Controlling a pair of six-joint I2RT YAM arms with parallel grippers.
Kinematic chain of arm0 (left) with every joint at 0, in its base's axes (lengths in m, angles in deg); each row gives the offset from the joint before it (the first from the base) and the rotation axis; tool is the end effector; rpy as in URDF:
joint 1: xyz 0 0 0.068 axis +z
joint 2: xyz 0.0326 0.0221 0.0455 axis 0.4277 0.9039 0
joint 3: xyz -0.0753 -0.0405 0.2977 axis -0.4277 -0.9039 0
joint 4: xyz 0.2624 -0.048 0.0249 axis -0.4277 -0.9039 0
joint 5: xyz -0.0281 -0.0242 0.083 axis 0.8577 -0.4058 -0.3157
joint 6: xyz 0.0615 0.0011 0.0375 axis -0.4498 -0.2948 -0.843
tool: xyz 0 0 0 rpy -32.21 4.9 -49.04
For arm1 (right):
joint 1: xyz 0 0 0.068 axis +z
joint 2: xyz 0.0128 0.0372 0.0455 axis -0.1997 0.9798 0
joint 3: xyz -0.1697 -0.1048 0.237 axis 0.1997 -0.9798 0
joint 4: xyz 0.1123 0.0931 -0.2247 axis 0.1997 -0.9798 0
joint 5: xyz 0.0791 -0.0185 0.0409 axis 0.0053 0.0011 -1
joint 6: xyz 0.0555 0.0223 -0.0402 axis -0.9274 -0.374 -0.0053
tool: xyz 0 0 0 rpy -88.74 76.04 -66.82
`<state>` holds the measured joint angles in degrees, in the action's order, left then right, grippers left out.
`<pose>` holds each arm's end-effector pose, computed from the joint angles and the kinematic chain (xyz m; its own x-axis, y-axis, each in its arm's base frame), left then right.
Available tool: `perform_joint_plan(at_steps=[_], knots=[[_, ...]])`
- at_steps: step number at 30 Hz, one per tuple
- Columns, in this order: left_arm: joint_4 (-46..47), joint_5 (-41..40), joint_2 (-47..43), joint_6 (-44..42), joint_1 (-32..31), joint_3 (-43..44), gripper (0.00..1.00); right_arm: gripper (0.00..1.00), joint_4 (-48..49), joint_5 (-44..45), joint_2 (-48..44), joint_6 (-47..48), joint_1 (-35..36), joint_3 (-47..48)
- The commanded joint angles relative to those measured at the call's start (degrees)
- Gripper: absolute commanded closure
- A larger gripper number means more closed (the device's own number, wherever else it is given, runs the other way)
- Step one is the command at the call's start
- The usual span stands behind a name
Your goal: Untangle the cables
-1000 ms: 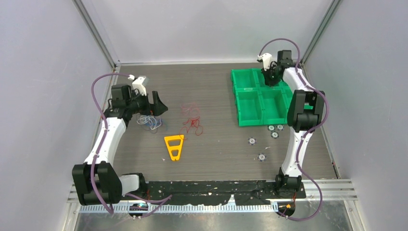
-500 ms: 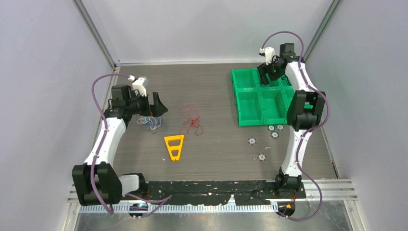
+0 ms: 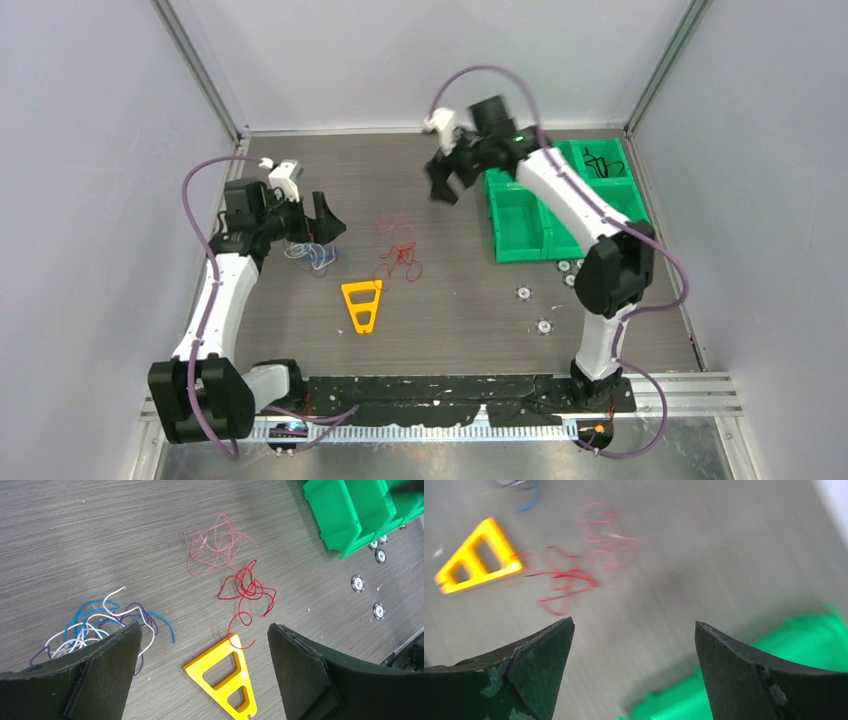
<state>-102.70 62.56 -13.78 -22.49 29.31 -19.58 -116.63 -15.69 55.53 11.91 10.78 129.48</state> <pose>0.2586 -0.0164 0.3156 -0.6278 -0.1054 -0.7712 0.3572 0.8413 -0.4057 0.4112 0.1969 0.3775 -0.2819 -0.5381 -0.7943 -0.8492 0.5253 -0.0545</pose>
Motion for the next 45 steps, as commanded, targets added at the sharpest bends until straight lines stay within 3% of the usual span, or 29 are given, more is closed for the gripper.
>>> perform_joint_plan(at_steps=[1, 8, 13, 17, 21, 22, 23, 25, 34, 45], knots=[[-0.81, 1.64, -3.63, 1.1, 1.9, -1.21, 0.0, 0.02, 0.64, -0.78, 2.77, 1.4, 9.0, -5.18], [-1.65, 1.52, -4.98, 3.96, 3.92, -3.07, 0.0, 0.02, 2.74, 1.06, 12.1, 4.03, 19.89, -4.07], [-1.2, 1.51, -5.59, 5.04, 4.7, -3.83, 0.0, 0.03, 6.94, 2.79, 16.79, 4.39, 22.84, -4.33], [-0.73, 1.28, -6.29, 5.33, 4.78, -4.37, 0.0, 0.11, 8.21, 5.49, 20.15, 5.27, 23.77, -4.18], [-0.83, 1.14, -6.51, 5.05, 4.87, -4.25, 0.0, 0.54, 7.35, 6.42, 19.38, 5.74, 23.99, -5.08], [-0.79, 1.08, -6.56, 4.93, 4.87, -4.32, 0.0, 0.61, 7.28, 6.12, 18.31, 5.9, 23.94, -6.43], [-0.52, 1.04, -6.62, 4.9, 4.88, -4.46, 0.0, 0.76, 7.19, 5.35, 15.74, 5.96, 23.93, -7.21], [-0.13, 1.13, -6.45, 4.9, 4.87, -4.61, 0.0, 0.91, 7.0, 4.28, 11.16, 6.29, 23.93, -9.51], [2.45, 3.13, -5.08, 4.82, 4.87, -4.41, 0.01, 0.95, -0.52, -6.12, -5.67, 6.39, 19.55, -9.12], [4.94, 5.9, -3.22, 5.78, 4.8, -3.28, 0.03, 0.95, -3.15, -20.5, -7.34, -2.6, 7.58, 1.0]])
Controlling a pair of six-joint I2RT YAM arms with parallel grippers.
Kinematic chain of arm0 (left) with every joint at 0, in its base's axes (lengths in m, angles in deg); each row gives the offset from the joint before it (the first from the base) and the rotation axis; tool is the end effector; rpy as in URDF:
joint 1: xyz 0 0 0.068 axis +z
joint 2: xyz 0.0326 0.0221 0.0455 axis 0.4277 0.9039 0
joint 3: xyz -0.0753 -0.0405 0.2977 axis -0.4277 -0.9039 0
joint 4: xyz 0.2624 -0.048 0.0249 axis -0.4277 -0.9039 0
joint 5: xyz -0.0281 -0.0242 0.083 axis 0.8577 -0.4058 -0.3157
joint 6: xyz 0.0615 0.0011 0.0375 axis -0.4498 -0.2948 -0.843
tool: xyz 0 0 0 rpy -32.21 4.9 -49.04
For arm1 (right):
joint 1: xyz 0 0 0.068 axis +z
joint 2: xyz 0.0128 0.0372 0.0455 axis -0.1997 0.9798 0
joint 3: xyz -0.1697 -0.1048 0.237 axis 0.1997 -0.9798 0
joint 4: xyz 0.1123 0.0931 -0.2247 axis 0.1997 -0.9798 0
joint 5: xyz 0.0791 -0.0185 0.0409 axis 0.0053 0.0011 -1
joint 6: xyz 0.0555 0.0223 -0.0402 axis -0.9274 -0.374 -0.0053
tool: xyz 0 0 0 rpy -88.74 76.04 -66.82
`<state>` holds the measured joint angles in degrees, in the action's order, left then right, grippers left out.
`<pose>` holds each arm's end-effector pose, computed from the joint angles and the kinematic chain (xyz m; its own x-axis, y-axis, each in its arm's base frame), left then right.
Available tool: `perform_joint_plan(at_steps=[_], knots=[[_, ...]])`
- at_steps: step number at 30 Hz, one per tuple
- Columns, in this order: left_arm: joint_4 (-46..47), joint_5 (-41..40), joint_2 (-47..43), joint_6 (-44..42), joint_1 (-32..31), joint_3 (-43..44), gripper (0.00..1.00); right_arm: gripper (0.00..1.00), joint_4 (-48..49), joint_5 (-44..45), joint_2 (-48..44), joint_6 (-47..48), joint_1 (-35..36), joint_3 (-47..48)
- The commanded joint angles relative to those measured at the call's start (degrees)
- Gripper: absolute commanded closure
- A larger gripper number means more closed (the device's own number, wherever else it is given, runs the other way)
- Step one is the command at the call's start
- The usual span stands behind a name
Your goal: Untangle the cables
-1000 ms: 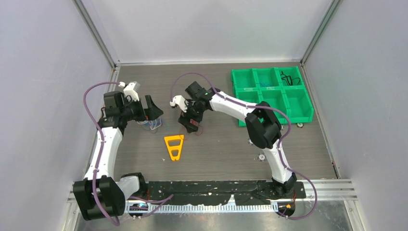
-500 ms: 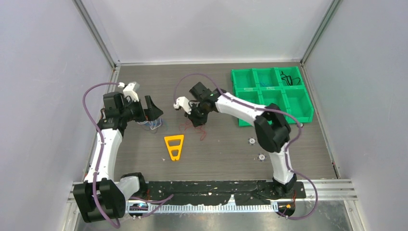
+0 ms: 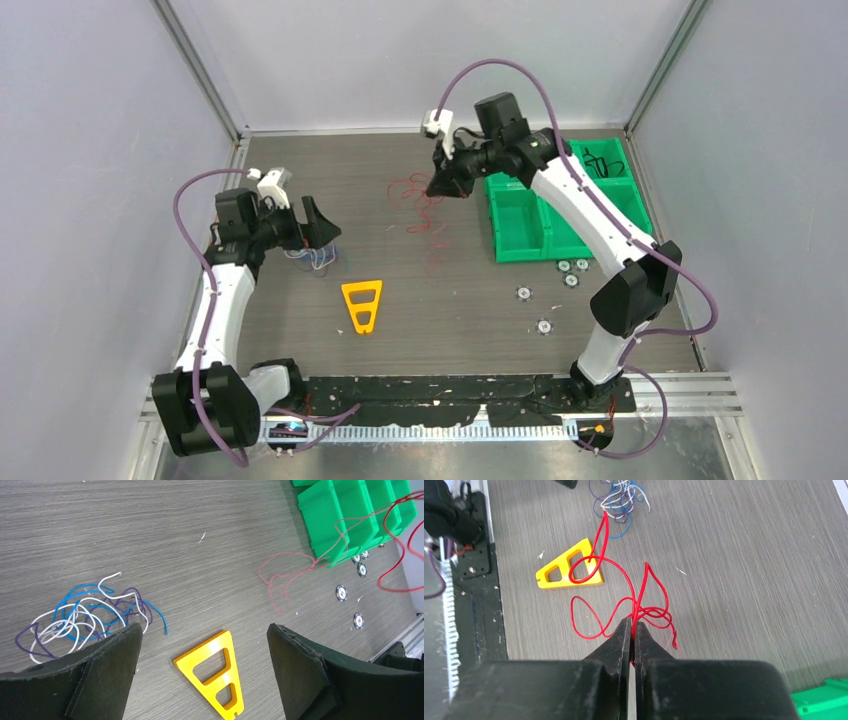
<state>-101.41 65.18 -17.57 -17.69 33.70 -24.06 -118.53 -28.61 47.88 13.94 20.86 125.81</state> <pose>0.2410 -0.0015 0.3060 -0.6377 -0.2204 -0.7381 0.2767 0.8287 -0.4865 0.3250 0.2505 0.4123 -0.0991 -0.4923 -0.8647 -0.9816 0.1907 0.0040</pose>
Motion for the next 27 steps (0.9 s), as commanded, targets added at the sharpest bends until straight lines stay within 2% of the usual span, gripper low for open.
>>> perform_joint_plan(at_steps=[1, 7, 11, 18, 23, 27], knots=[[4.45, 4.93, 0.59, 1.15, 0.24, 1.43, 0.03, 0.95, -1.21, -9.09, 0.35, -5.56, -2.63, 5.14], [19.25, 12.56, -3.07, 0.74, -5.8, -2.16, 0.0, 0.94, 4.48, -16.25, -0.72, -13.82, -2.48, 5.74], [32.08, 11.15, -4.44, -0.66, -11.35, -6.91, 0.0, 0.95, 7.99, -18.52, -1.63, -19.16, -2.33, 7.16], [47.62, 8.49, -2.67, -1.54, -17.04, -9.34, 0.0, 0.94, 16.24, -20.37, -4.1, -29.67, -1.35, 8.98], [51.24, 7.64, -1.64, -4.63, -21.85, -8.27, 0.0, 0.95, 20.94, -19.92, -3.94, -34.48, -0.13, 10.06], [53.32, 5.72, 1.67, -2.08, -25.39, -5.37, 0.09, 0.95, 22.82, -19.74, -3.34, -36.24, 0.63, 10.57]])
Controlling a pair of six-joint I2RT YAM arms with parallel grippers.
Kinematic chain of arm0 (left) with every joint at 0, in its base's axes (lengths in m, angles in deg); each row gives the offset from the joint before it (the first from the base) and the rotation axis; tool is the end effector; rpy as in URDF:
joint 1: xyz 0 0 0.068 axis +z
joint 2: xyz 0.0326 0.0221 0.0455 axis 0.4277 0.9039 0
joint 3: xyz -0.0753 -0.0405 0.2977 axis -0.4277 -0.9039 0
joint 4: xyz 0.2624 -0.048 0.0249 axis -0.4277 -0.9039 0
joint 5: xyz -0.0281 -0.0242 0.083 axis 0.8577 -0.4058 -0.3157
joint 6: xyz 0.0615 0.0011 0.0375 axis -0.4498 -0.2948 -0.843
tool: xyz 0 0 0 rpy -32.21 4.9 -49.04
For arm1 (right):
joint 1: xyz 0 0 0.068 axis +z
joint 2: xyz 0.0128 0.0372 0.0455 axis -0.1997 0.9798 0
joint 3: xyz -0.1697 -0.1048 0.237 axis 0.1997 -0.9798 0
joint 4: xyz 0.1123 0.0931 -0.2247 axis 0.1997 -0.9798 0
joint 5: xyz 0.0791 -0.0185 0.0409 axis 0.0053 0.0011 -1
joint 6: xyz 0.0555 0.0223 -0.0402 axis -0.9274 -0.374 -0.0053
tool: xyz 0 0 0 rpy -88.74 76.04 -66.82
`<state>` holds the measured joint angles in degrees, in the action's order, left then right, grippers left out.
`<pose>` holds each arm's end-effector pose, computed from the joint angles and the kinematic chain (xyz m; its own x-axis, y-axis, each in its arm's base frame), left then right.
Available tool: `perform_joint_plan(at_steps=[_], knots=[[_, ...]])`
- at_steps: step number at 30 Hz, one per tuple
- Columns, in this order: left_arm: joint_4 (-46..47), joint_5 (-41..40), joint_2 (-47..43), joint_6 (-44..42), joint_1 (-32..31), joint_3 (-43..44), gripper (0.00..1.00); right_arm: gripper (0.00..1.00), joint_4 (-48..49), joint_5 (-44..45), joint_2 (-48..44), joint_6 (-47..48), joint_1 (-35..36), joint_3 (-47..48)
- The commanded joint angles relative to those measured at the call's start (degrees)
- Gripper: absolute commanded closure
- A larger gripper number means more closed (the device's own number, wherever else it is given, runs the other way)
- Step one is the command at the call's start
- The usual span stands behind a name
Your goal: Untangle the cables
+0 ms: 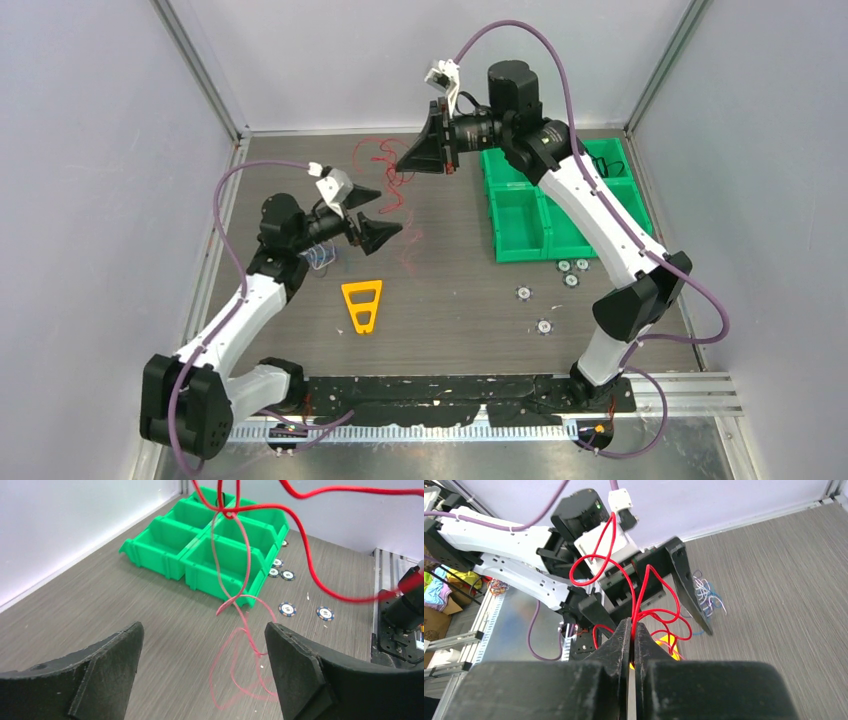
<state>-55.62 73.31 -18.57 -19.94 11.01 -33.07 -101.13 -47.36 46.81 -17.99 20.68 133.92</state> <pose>0.2299 -0.1029 0.3421 -0.0791 -0.0655 -0.9947 0.8652 0.4912 -0.1012 0.3102 0.2549 0.5042 -0.2699 -0.1251 -0.9547 -0.9628 0.0219 0.2693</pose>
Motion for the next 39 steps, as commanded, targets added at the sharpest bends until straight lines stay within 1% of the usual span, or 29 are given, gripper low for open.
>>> perform_joint_plan(at_steps=[1, 4, 7, 9, 11, 14, 15, 17, 19, 20, 21, 24, 28, 32, 35, 39], knots=[[8.19, -2.81, 3.7, 1.21, -3.34, 4.22, 0.13, 0.95, 6.11, -0.99, -2.17, -5.1, 0.87, 2.44], [10.07, -4.71, 5.32, 3.82, -4.23, 5.6, 0.32, 0.95, 6.23, -1.0, -2.28, -5.53, 0.73, 2.36], [10.48, -5.92, 4.81, 5.37, -4.24, 6.22, 0.5, 0.95, 6.22, -0.99, -2.88, -5.89, 0.39, 1.74], [10.6, -5.39, 4.2, 7.28, -4.28, 6.64, 0.59, 0.95, 6.22, -0.93, -3.48, -5.85, 0.24, 0.85], [11.2, -5.26, 3.44, 9.74, -4.32, 6.85, 0.62, 0.95, 6.22, -0.87, -3.72, -5.73, 0.08, 0.24], [10.89, -5.76, 2.36, 10.22, -4.59, 6.99, 0.51, 0.95, 6.3, -0.95, -3.76, -5.99, -0.03, 0.13], [10.48, -5.97, 2.39, 10.03, -4.61, 7.14, 0.53, 0.95, 6.48, -1.14, -3.64, -6.22, 0.01, 0.14], [9.37, -6.11, 2.52, 8.81, -4.59, 7.39, 0.67, 0.95, 7.39, -1.43, -3.58, -7.16, -0.03, 0.27], [7.8, -6.1, 2.52, 7.37, -4.59, 7.33, 0.88, 0.95, 7.97, -1.76, -3.58, -7.91, 0.01, 0.84], [6.92, -6.16, 2.32, 6.9, -4.59, 7.19, 0.97, 0.95, 8.04, -1.82, -3.58, -8.26, -0.02, 1.11], [5.92, -6.17, 2.02, 6.39, -4.46, 6.96, 1.0, 0.95, 8.06, -1.93, -3.64, -8.5, -0.25, 1.75], [2.85, -6.71, 0.56, 4.93, -3.56, 5.21, 1.0, 0.95, 8.69, -2.27, -3.76, -11.02, -1.93, 3.25], [0.24, -7.86, -0.59, 5.28, -0.39, 1.64, 1.0, 0.95, 10.7, -2.52, -4.72, -14.19, -5.1, 5.06], [-3.86, -8.38, -0.21, 4.93, 2.2, -0.16, 1.0, 0.95, 13.68, -2.49, -5.29, -18.47, -8.48, 6.8], [-8.03, -9.35, 0.63, 3.7, 2.77, -0.5, 1.0, 0.95, 17.42, -2.63, -5.29, -23.24, -11.93, 6.9], [-12.97, -13.45, 2.38, 4.57, 3.56, 0.27, 1.0, 0.95, 21.46, -3.61, -4.78, -29.08, -15.79, 6.95]])
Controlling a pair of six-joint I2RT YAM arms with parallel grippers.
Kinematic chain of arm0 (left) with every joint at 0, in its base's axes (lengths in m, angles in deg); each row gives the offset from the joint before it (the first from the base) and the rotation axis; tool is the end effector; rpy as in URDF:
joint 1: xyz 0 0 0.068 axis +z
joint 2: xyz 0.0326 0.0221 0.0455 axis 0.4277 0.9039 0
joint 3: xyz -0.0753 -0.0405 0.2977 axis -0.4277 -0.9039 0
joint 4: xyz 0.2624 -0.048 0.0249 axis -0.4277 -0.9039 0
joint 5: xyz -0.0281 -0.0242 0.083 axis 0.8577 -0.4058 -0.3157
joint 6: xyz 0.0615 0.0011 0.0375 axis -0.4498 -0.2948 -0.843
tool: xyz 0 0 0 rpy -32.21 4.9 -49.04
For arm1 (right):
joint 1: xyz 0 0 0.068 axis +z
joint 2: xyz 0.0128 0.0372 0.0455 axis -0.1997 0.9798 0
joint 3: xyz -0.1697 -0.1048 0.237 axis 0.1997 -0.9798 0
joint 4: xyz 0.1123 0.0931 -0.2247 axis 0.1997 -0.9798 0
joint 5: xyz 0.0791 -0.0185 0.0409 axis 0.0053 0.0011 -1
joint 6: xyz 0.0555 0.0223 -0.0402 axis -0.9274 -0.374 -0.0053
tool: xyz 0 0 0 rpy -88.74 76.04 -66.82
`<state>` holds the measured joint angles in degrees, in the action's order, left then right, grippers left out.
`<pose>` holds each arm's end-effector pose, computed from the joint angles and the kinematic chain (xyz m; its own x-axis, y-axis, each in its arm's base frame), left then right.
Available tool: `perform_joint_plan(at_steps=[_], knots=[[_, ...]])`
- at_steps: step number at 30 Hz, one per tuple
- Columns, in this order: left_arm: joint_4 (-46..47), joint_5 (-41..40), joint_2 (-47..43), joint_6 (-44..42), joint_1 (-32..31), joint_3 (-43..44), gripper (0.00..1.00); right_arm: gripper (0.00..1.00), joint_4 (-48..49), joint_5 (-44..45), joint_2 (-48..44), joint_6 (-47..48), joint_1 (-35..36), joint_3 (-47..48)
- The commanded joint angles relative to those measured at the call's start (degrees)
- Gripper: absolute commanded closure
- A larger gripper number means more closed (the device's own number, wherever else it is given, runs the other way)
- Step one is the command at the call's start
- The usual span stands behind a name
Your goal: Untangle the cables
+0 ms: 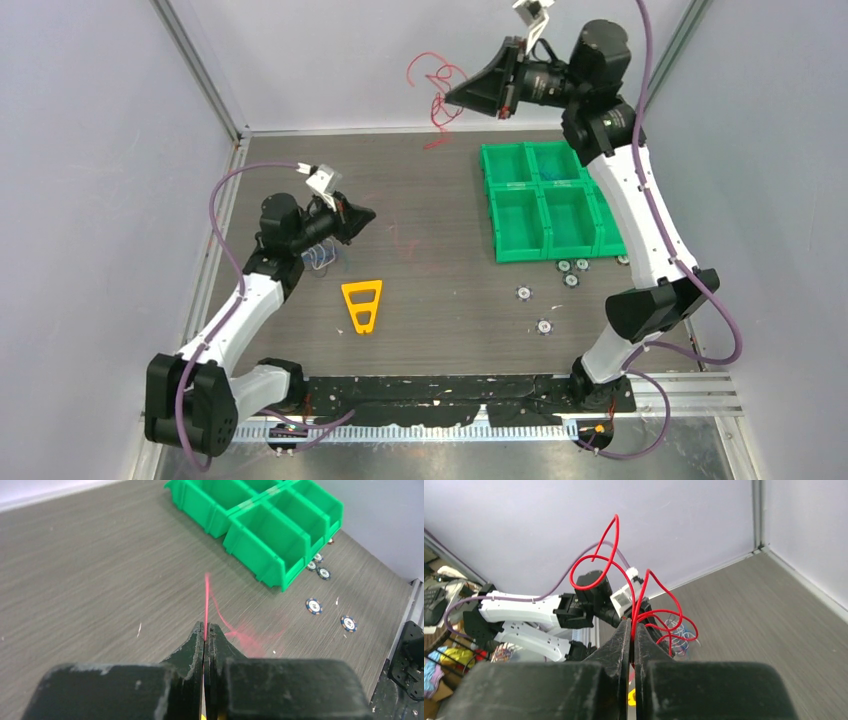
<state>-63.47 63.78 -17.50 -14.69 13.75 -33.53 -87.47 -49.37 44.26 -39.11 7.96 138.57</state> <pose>0.2451 -0.0863 0.3182 -0.2867 -0.1136 -0.9513 0.6933 0.6607 -0.2879 0.3306 0.1715 0.5720 -0.3096 0.1176 -0.9436 -0.9332 0.1525 0.3253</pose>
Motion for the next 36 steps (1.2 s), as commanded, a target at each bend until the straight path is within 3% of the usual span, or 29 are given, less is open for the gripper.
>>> perform_joint_plan(at_steps=[1, 6, 11, 15, 19, 23, 36], knots=[[-5.98, -4.0, 1.93, -0.5, 1.23, 1.08, 1.0, 0.95, 8.67, -1.88, -2.22, -9.27, -3.59, 2.26], [-7.67, -2.62, 2.83, -1.18, 1.92, 2.09, 1.0, 0.95, 6.33, 0.61, -1.99, -6.89, -7.93, 0.66], [-10.17, -1.57, 2.42, -2.13, 1.89, 4.0, 1.0, 0.95, -14.87, 11.33, 0.44, 16.29, -11.14, 2.44], [-12.0, -1.58, 1.79, -2.77, 1.99, 4.93, 1.0, 0.94, -21.62, 29.71, 2.3, 33.6, -11.3, -0.17], [-14.1, -1.99, 1.54, -3.44, 1.93, 5.59, 1.0, 0.95, -19.52, 43.26, 5.15, 45.43, -11.41, -5.02], [-15.82, -2.45, 2.08, -3.95, 1.94, 6.76, 1.0, 0.94, -15.64, 48.91, 9.67, 53.05, -11.44, -8.66], [-21.4, -3.79, 4.36, -6.51, 2.07, 10.2, 1.0, 0.95, -9.85, 51.54, 24.73, 58.25, -9.77, -7.79]])
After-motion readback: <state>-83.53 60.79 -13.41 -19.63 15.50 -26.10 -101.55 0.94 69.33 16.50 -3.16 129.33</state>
